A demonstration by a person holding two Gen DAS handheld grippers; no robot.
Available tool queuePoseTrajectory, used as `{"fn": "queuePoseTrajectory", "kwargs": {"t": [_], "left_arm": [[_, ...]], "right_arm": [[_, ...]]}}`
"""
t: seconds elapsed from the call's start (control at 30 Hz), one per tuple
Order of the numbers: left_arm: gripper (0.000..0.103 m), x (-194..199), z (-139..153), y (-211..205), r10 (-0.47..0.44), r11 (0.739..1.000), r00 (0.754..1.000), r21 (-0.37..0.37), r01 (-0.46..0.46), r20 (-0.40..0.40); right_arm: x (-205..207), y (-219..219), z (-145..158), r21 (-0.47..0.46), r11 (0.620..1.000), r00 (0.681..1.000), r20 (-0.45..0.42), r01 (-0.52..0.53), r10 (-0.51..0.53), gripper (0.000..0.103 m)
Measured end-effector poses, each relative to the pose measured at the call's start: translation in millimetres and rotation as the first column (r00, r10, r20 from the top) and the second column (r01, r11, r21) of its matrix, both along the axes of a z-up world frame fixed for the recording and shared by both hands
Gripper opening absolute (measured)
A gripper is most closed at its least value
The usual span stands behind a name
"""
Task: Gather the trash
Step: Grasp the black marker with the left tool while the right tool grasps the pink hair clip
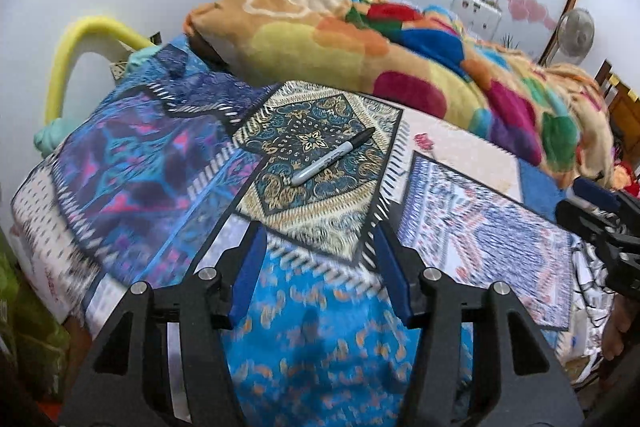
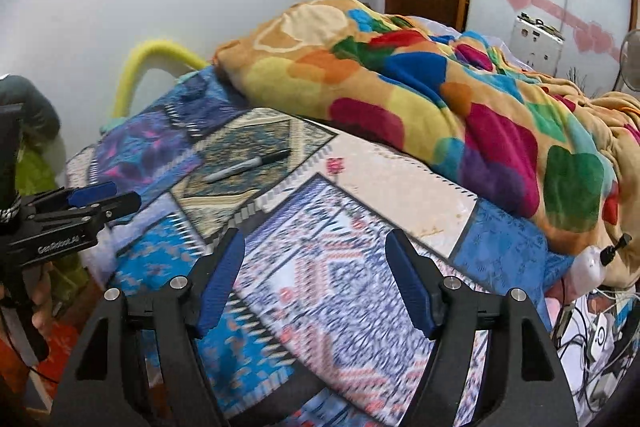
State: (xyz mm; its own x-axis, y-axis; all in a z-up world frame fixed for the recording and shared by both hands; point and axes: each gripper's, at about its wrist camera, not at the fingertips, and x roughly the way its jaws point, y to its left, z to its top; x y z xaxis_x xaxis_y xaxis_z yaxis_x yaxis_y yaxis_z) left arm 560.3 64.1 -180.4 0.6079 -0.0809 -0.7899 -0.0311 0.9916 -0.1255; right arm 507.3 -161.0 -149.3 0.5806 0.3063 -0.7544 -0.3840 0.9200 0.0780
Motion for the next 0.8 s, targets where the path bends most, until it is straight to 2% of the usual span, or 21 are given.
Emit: {"fn": "queuePoseTrajectory", "kwargs": {"t": [0.2,0.33,0.53,0.67,0.8], "left_arm": [[0.055,51,-28,-6,-0.047,0.999,0.999,0.020,0.047,-0.025],[0.055,81,-44,-12,-0.082,0.996,0.996,0.025,0.083,-0.040],[0.055,118,-65,-19,-0.104,0.985,0.993,0.132,0.111,-0.058],[0.055,128,-72,-17,-0.119,0.983,0.992,0.136,0.125,-0.052],[0.052,133,-79,-16,-0.132,0.983,0.990,0.121,0.138,-0.056]], "right_arm": [[33,3,-24,-0.027,1.000,1.000,0.016,-0.002,0.002,0.069],[59,12,-46,-0.024,0.999,1.000,-0.004,-0.027,0.027,0.069],[98,20,-70,-0.012,1.000,0.999,-0.047,-0.021,0.021,0.069],[120,23,-80,0.009,1.000,0.997,-0.073,-0.001,0.002,0.069],[132,33,-90,-0.017,1.000,0.996,-0.090,-0.021,0.019,0.054]]}}
